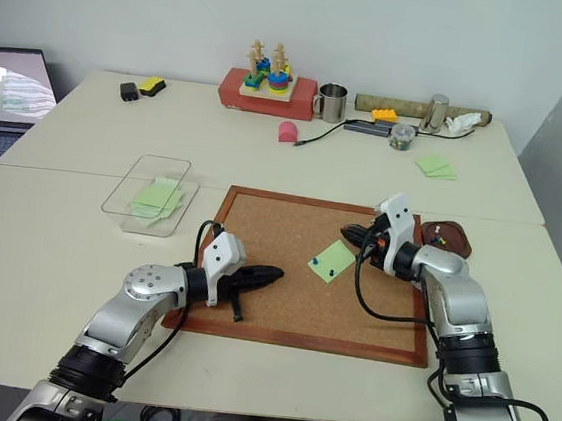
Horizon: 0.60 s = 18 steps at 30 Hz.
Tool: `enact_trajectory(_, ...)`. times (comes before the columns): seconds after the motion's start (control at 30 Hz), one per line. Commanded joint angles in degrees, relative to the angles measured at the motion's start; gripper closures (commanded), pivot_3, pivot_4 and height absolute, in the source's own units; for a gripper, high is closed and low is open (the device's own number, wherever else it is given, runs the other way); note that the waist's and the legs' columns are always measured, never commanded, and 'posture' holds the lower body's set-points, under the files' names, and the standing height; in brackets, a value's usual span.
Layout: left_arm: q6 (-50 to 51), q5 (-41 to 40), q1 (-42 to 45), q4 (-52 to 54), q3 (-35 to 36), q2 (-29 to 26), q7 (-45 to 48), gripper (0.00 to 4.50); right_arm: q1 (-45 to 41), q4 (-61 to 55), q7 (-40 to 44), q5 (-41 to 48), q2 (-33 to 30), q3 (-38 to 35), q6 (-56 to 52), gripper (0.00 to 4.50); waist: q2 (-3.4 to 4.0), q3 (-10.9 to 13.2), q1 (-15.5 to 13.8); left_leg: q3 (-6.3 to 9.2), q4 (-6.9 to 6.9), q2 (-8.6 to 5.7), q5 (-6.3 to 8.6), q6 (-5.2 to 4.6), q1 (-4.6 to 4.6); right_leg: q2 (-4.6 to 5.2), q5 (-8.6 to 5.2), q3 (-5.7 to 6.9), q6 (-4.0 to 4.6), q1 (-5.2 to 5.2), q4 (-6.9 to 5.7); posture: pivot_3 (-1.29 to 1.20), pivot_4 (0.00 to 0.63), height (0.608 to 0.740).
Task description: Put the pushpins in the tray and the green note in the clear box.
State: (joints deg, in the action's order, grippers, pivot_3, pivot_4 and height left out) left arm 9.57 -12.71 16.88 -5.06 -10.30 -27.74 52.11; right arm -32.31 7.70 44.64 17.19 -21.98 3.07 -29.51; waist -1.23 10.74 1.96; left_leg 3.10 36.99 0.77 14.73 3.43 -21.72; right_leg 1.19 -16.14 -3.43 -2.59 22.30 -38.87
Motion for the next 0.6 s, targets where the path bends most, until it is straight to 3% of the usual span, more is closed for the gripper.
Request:
enact_trajectory(0.03,1.41,2.62,-2.29,-1.85,-2.36,-0.14,-0.02,4.50,-0.50,-4.17,-3.42,-1.10,-4.30,-5.01,1.47,4.49,0.00,0.00,-0.03,0.00,0.00,0.00,0.00,0.00,0.00,0.00,0.00,0.00,0.00,0.00,0.00,0.00,0.150,0.740)
enact_trajectory(0.2,1.02,2.57,-2.81,-1.97,-2.03,-0.45,-0.50,4.50,2.49,-2.79,-10.02,-10.76,-12.32,-4.91,6.14,4.49,0.01,-0.02,-0.12,-0.02,-0.01,-0.05,0.00,0.00,-0.03,0.05,0.00,0.00,-0.01,0.00,0.08,0.00,0.150,0.740)
enact_trajectory(0.5,0.59,2.89,-1.98,-2.96,-2.32,-0.20,0.00,4.50,3.13,4.03,-13.70,-17.80,-17.42,-4.22,7.93,4.49,0.14,-0.10,0.05,-0.14,-0.01,-0.05,0.00,-0.01,0.02,0.03,-0.01,-0.13,-0.02,-0.01,0.07,0.00,0.150,0.740)
enact_trajectory(0.6,0.49,2.96,-2.00,-3.07,-2.41,-0.19,0.11,4.50,3.16,5.47,-13.81,-18.25,-17.63,-4.33,8.12,3.89,0.15,-0.10,0.01,-0.13,-0.02,-0.05,0.00,-0.01,0.02,0.03,-0.01,-0.13,-0.02,-0.01,0.07,0.00,0.150,0.740)
